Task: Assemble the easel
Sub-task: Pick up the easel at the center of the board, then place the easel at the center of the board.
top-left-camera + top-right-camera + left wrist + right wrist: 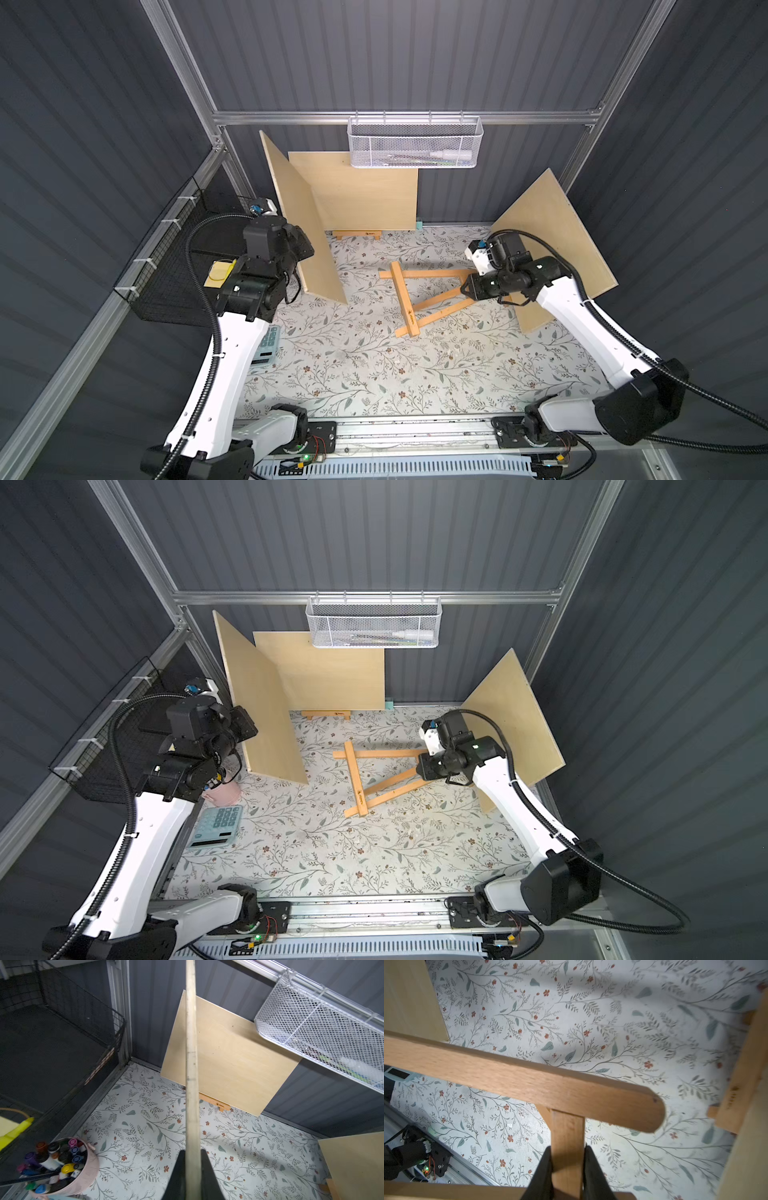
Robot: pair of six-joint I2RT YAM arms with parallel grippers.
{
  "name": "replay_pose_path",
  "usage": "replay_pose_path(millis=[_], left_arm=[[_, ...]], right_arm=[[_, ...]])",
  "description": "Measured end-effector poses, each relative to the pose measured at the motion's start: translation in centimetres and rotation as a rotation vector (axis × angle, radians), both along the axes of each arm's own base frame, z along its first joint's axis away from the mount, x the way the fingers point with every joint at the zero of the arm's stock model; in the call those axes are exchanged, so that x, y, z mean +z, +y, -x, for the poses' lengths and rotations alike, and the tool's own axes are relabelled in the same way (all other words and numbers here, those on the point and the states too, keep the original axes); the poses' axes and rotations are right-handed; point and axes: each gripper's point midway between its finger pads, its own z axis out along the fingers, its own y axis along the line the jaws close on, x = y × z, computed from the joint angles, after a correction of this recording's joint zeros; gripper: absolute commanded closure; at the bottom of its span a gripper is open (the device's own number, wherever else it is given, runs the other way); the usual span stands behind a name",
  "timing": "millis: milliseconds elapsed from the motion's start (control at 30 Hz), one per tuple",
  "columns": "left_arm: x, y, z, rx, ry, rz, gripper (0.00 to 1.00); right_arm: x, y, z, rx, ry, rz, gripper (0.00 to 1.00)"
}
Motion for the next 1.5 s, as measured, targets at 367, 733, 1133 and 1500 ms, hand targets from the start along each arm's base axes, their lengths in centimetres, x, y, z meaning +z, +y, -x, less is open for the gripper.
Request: replay_pose_path(millis=[367, 733, 1133, 1500], left_arm=[[-2.9, -2.7, -0.7, -0.116, 0.119, 0.044, 1.00], [-4.1, -2.8, -0.1, -0.123, 0.185, 0.036, 1.00], [-4.1, -2.7, 0.5, -0.125, 0.209, 0.036, 1.00], [-3.8, -2.7, 0.6, -0.123, 0.206, 0.040, 1.00]], right_arm=[[9.7, -4.8, -3.1, -0.086, -0.233, 0.437, 1.00], [7.0, -4.0, -5.1, 0.018, -0.185, 0.978, 1.00], [0.9, -4.7, -8.0, -0.005, -0.089, 1.240, 1.00], [2.1, -8.7, -9.2, -0.158, -0.123, 1.242, 1.00]])
